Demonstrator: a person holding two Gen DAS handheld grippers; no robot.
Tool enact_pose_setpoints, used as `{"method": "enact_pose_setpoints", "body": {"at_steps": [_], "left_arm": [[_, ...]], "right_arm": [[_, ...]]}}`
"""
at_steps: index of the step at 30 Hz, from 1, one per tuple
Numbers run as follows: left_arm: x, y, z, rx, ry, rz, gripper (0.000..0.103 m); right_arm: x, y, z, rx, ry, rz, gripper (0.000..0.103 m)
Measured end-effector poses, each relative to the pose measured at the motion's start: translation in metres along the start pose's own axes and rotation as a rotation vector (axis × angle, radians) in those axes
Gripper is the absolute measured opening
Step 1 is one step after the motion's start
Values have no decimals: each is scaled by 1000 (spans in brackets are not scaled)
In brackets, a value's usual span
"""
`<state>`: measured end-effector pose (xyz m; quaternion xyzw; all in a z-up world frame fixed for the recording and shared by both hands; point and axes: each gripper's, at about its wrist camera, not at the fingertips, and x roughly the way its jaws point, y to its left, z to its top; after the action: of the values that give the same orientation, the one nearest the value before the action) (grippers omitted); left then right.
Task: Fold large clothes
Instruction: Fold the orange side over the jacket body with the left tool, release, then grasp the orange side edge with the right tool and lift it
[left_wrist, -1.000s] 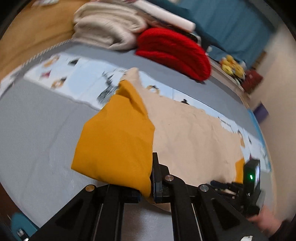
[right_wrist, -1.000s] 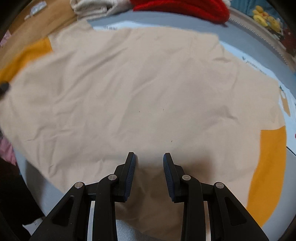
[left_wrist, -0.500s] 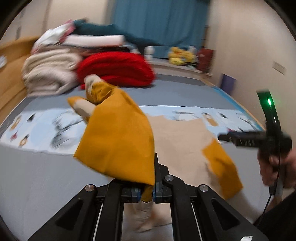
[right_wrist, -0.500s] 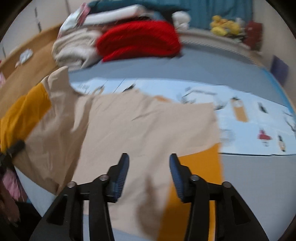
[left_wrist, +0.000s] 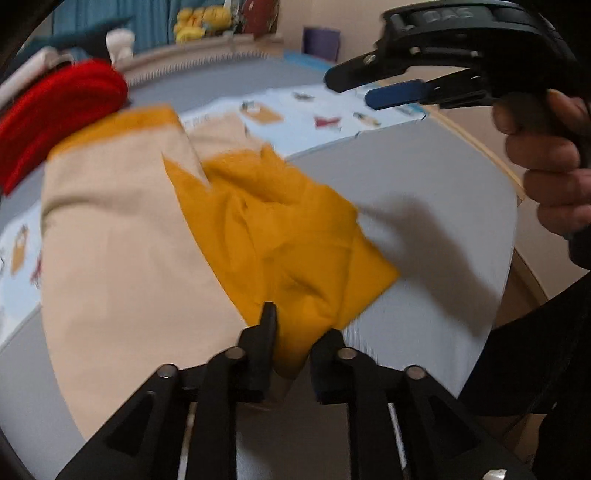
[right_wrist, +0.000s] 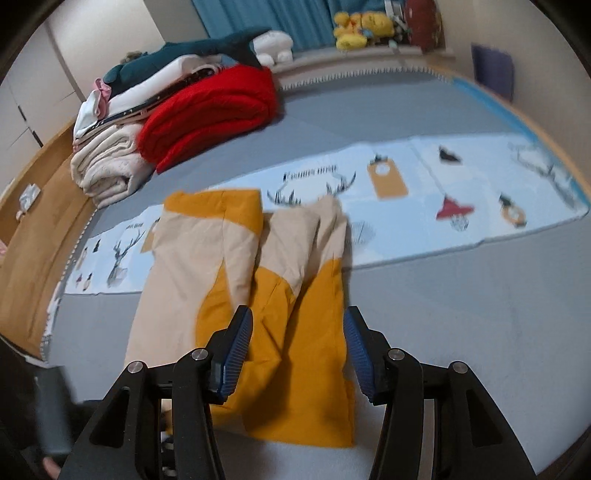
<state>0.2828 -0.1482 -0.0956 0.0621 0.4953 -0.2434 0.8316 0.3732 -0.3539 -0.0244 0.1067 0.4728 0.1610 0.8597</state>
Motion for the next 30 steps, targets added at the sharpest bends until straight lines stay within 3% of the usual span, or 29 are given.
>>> {"method": "enact_pose_setpoints", "body": {"at_steps": [4, 6, 8, 10, 13, 18, 19, 20, 21, 23, 25, 28, 30], "left_arm": [[-26, 20, 5, -105, -25, -141, 46], [-45, 32, 5, -162, -58, -219, 51], [-59, 40, 2, -198, -88, -243, 51], [-73, 57, 1, -235, -122, -211, 51], [-86, 82, -6, -282, -142, -100, 51], [-87, 125, -19, -410, -93, 71, 51], [-85, 132, -19, -439, -78, 98, 51], [-83, 140, -20, -469, -59, 123, 51], [-80, 148, -23, -500, -41, 143, 51], [-75, 160, -33, -552, 0, 171, 51], [-67, 168, -42, -604, 37, 168, 51], [-58, 169, -44, -675, 42, 84, 51], [-55, 165, -42, -667, 41, 60, 51]], "right_arm": [[14, 4, -4, 8, 50, 42, 53], [22, 13, -4, 5, 67, 68, 53], [34, 27, -6, 1, 93, 100, 53], [46, 39, -8, -4, 129, 120, 53], [69, 59, -16, -34, 194, 99, 53], [105, 75, -33, -78, 306, 16, 53], [109, 76, -35, -86, 314, 5, 46], [112, 78, -37, -96, 317, -7, 23], [113, 79, -38, -103, 316, -11, 13], [107, 83, -39, -111, 283, -16, 7], [93, 86, -36, -125, 228, -15, 5], [51, 82, -23, -98, 75, 19, 4], [25, 77, -17, -98, -32, -28, 4]]}}
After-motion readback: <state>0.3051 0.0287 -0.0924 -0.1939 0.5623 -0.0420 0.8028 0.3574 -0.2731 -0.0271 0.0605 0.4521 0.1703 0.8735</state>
